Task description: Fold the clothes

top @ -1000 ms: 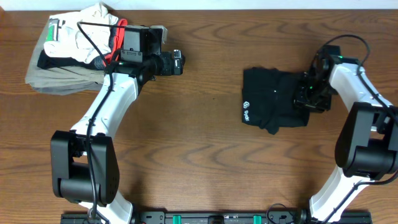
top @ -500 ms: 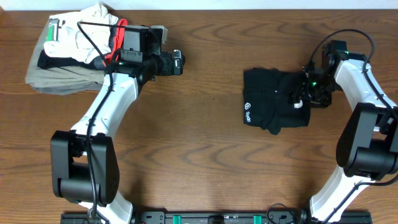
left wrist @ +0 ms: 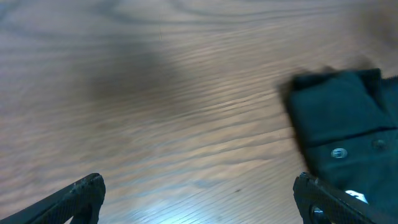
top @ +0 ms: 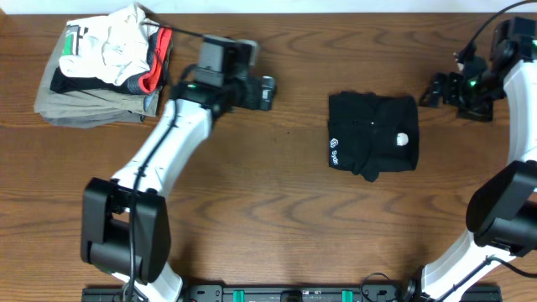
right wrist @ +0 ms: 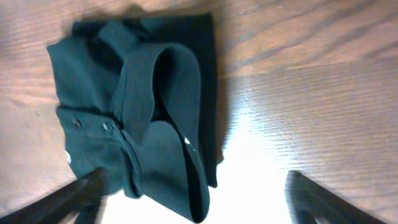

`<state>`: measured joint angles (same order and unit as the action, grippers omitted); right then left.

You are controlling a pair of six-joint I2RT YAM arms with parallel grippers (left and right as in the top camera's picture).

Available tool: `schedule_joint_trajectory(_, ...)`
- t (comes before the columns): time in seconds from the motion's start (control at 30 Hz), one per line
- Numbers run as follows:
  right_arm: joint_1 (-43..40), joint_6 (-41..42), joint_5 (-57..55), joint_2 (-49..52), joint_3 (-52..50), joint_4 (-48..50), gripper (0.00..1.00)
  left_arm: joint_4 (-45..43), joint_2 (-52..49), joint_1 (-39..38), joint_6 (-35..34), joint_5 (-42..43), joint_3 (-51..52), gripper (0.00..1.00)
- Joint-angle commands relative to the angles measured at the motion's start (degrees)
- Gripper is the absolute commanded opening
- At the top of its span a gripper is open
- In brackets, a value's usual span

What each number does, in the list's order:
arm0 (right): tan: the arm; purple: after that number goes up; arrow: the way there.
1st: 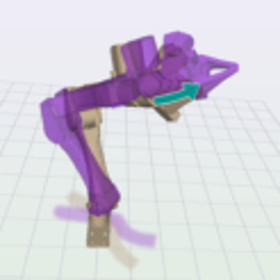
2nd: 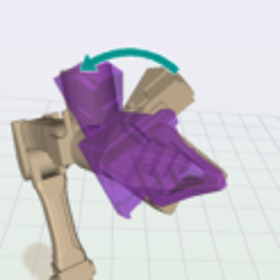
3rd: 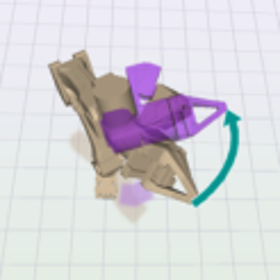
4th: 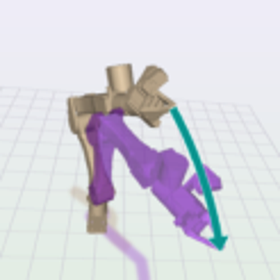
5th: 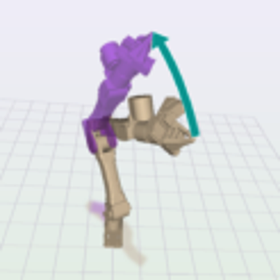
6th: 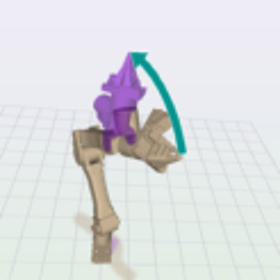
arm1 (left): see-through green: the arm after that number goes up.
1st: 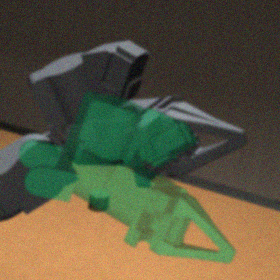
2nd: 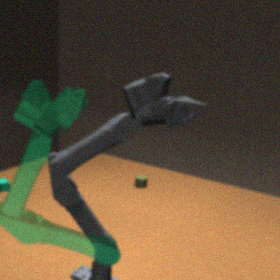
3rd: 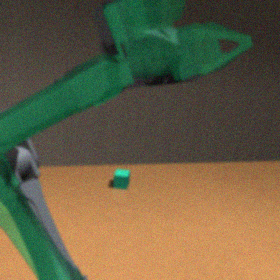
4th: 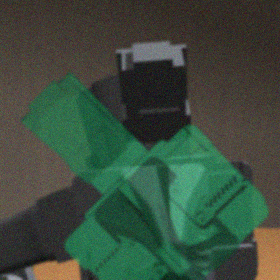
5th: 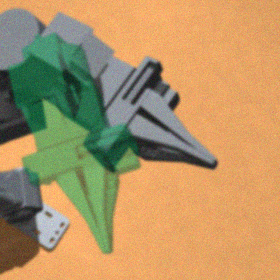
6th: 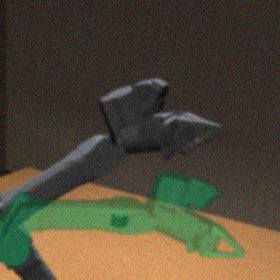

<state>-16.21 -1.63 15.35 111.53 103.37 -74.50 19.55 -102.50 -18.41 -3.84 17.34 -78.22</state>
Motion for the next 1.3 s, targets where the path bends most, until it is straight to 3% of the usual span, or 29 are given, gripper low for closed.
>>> schedule_joint_trajectory(0.0,-0.1,1.4,1.9,-0.1,-1.4,1.2,0.38,0.7,1.8,-3.5,-1.2,-7.1,-2.0,0.98)
schedule_joint_trajectory(0.03,0.1,1.4,2.7,-0.1,-2.4,2.1,0.19,0.9,1.8,-3.7,-2.4,-8.1,-2.0,0.98)
schedule_joint_trajectory(0.07,0.4,1.6,3.1,-0.1,-3.9,3.4,0.07,1.0,1.8,-3.7,-3.7,-8.6,-2.0,0.98)
schedule_joint_trajectory(0.1,0.7,2.3,3.1,-0.1,-5.8,5.0,0.01,1.2,1.8,-3.4,-4.9,-8.9,-2.0,0.98)
schedule_joint_trajectory(0.2,1.4,3.4,3.1,-0.1,-12.1,9.4,0.01,1.9,1.9,-1.4,-7.5,-8.9,-2.0,0.98)
schedule_joint_trajectory(0.6,3.8,7.1,1.5,-0.1,-31.4,30.2,0.01,4.0,2.4,1.9,-7.4,-9.0,-2.0,0.98)
schedule_joint_trajectory(1.0,4.4,10.9,-2.9,0.4,-36.8,39.6,0.01,4.0,2.4,1.9,-5.7,-10.6,-2.0,0.98)
schedule_joint_trajectory(1.27,12.2,12.4,0.6,5.5,-36.8,45.0,0.01,5.5,2.4,4.6,-5.7,-11.4,-2.0,0.98)
